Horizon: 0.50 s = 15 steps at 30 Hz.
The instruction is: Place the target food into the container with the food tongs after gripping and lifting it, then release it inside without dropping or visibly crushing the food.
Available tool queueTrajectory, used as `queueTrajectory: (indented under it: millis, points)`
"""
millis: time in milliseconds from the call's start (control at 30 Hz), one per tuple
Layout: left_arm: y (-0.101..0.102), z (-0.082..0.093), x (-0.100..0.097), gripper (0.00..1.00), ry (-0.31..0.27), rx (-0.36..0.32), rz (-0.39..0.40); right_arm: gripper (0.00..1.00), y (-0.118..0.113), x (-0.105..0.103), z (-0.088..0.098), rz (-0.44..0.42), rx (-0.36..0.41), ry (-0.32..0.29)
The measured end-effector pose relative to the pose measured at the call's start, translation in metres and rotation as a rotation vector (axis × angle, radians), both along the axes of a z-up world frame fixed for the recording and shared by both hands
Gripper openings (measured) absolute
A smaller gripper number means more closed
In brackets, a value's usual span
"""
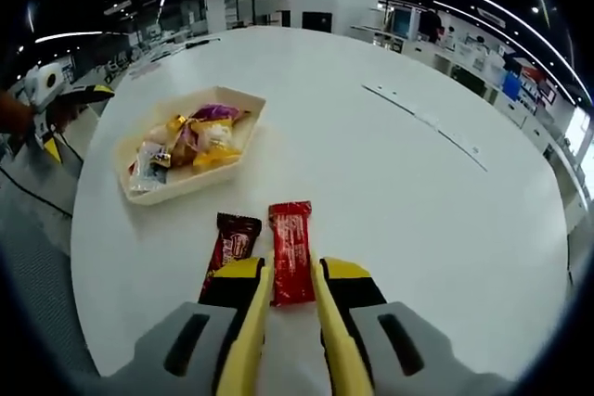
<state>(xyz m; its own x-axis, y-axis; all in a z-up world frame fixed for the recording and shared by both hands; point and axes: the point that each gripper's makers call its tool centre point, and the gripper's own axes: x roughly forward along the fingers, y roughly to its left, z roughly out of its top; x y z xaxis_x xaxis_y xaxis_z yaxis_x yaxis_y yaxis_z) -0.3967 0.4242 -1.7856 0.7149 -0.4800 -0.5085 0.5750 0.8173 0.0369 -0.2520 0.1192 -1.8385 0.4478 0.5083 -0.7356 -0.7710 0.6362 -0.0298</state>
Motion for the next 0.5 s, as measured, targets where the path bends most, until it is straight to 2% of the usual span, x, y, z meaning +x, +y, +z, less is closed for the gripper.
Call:
queueTrajectory:
  millis: [200, 267, 333, 500]
  points:
    - [0.0, -0.001, 0.0, 0.99, 0.001, 0.001, -0.002, 0.22, -0.002, 0.003, 0.004, -0.014, 0.012, 0.003]
    - [0.0, 0.0, 0.0, 0.99, 0.001, 0.001, -0.002, 0.22, -0.001, 0.001, 0.003, -0.005, 0.02, 0.019]
    - [0.0, -0.001, 0.0, 0.99, 0.003, 0.004, -0.002, 0.22, -0.001, 0.0, 0.004, 0.011, 0.003, 0.01]
    - [0.0, -0.002, -0.001, 0.99, 0.007, 0.0, -0.006, 0.23, -0.003, 0.003, 0.015, 0.009, -0.002, 0.007]
